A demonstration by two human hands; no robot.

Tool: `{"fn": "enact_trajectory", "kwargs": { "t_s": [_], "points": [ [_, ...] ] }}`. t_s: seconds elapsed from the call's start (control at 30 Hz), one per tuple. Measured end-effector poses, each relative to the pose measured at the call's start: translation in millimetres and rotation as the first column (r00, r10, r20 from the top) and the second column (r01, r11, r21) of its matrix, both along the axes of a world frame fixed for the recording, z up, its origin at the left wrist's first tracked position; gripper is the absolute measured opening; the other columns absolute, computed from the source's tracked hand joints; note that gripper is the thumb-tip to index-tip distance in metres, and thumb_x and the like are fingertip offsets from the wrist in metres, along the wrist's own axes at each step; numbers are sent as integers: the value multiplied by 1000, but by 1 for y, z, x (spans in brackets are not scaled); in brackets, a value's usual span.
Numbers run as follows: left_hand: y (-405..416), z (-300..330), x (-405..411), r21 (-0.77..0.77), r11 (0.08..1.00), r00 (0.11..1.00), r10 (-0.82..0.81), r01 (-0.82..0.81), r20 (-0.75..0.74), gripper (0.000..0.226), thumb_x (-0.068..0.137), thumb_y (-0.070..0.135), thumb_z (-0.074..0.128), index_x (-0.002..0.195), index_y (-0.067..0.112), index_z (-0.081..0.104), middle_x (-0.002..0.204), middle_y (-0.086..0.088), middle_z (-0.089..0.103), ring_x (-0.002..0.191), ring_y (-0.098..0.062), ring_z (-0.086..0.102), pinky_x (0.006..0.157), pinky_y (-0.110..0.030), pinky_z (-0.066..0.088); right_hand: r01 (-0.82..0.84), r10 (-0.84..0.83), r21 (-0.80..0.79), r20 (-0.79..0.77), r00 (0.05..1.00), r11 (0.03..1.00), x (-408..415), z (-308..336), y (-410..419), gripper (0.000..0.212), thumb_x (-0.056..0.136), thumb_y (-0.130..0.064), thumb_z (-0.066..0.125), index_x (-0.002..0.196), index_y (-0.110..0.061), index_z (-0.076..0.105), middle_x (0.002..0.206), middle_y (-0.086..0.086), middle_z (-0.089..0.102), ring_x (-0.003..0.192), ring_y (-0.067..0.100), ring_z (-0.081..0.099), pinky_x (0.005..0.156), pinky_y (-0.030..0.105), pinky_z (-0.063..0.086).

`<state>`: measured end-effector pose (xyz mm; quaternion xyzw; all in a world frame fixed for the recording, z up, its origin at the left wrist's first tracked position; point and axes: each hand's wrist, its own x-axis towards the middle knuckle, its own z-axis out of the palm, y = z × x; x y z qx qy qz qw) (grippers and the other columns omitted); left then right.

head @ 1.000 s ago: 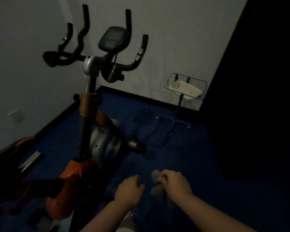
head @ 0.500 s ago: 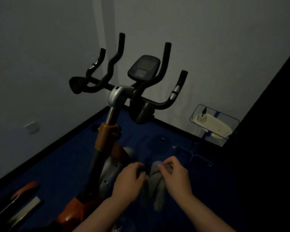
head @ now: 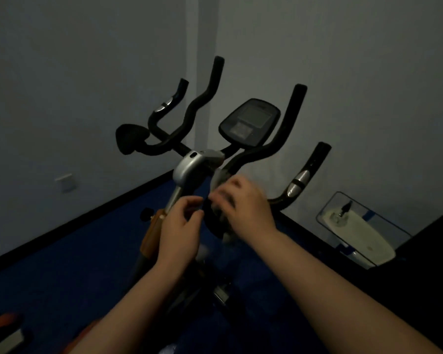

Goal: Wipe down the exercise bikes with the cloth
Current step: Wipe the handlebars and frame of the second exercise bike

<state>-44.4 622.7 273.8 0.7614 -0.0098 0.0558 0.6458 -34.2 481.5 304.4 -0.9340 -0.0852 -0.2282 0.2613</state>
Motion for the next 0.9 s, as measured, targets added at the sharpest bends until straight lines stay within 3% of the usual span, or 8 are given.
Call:
{"fn": "enact_trajectory", "kwargs": {
  "t_s": [0.17, 0.37, 0.5, 0.57, 0.7, 0.77, 0.83, 0.9],
  "points": [
    [-18, -20, 5, 17, 991, 991, 133, -132, -20, 22, 92, 5, 52, 104, 22, 61, 99, 15, 60, 93, 6, 56, 74, -4, 44, -142, 171, -277, 83, 982, 950, -13, -41, -23, 35, 86, -39, 56, 113, -19, 67, 114, 4, 60, 106, 21, 53, 87, 32, 47],
    [-26, -24, 14, -26, 987, 988, 157, -157, 4, 21, 96, 8, 45, 99, 17, 63, 92, 15, 61, 85, 13, 56, 70, 0, 40, -282, 302, -439, -26, 953, 853, 6, -20, -25, 10, 78, -25, 67, 86, -19, 64, 87, 2, 57, 77, 20, 52, 59, 25, 37],
    [-24, -23, 31, -102, 984, 989, 146, -147, -17, 25, 99, 15, 39, 102, 17, 64, 99, 10, 64, 93, 5, 59, 73, -3, 43, -46, 58, -237, 42, 997, 970, 21, -12, -18, 14, 81, -21, 69, 93, -17, 63, 93, 4, 57, 82, 22, 52, 59, 31, 46],
    [-27, -21, 39, -149, 983, 994, 105, -107, -22, 28, 101, 13, 36, 102, 10, 64, 97, 3, 65, 89, 2, 61, 74, -9, 45, 54, -49, -265, 24, 998, 963, 8, -29, 6, 16, 80, -23, 68, 94, -19, 62, 91, 3, 60, 79, 21, 53, 59, 31, 44],
    [-23, -21, 44, -125, 992, 999, 22, -19, 24, 29, 101, 7, 33, 101, 2, 62, 87, 7, 61, 77, 9, 59, 67, -4, 43, -61, 70, -385, 10, 998, 921, -15, -43, 20, 12, 73, -17, 63, 85, -17, 64, 79, 3, 61, 68, 20, 56, 52, 30, 42],
    [-15, -24, 49, -124, 992, 1000, -10, 12, 16, 31, 102, 11, 33, 103, 5, 63, 89, 6, 63, 81, 5, 60, 74, -11, 46, 10, -1, -364, 25, 1000, 931, -3, -30, 10, 13, 73, -19, 65, 85, -14, 63, 82, 5, 60, 72, 22, 56, 51, 30, 41],
    [-12, -24, 52, -162, 986, 999, -39, 38, -3, 33, 102, 19, 32, 102, 10, 64, 95, 3, 66, 88, -10, 63, 82, -28, 50, 146, -134, -292, 61, 989, 945, 8, -23, 8, 16, 78, -20, 65, 93, -14, 63, 90, 5, 61, 79, 22, 55, 58, 30, 44],
    [-14, -21, 51, -191, 979, 998, -63, 64, 14, 33, 102, 20, 32, 100, 10, 64, 90, 10, 67, 85, -8, 63, 78, -23, 50, 186, -179, -298, 48, 983, 936, 2, -31, 16, 21, 81, -20, 57, 102, -18, 59, 99, 3, 61, 86, 22, 54, 68, 33, 45]
  ]
}}
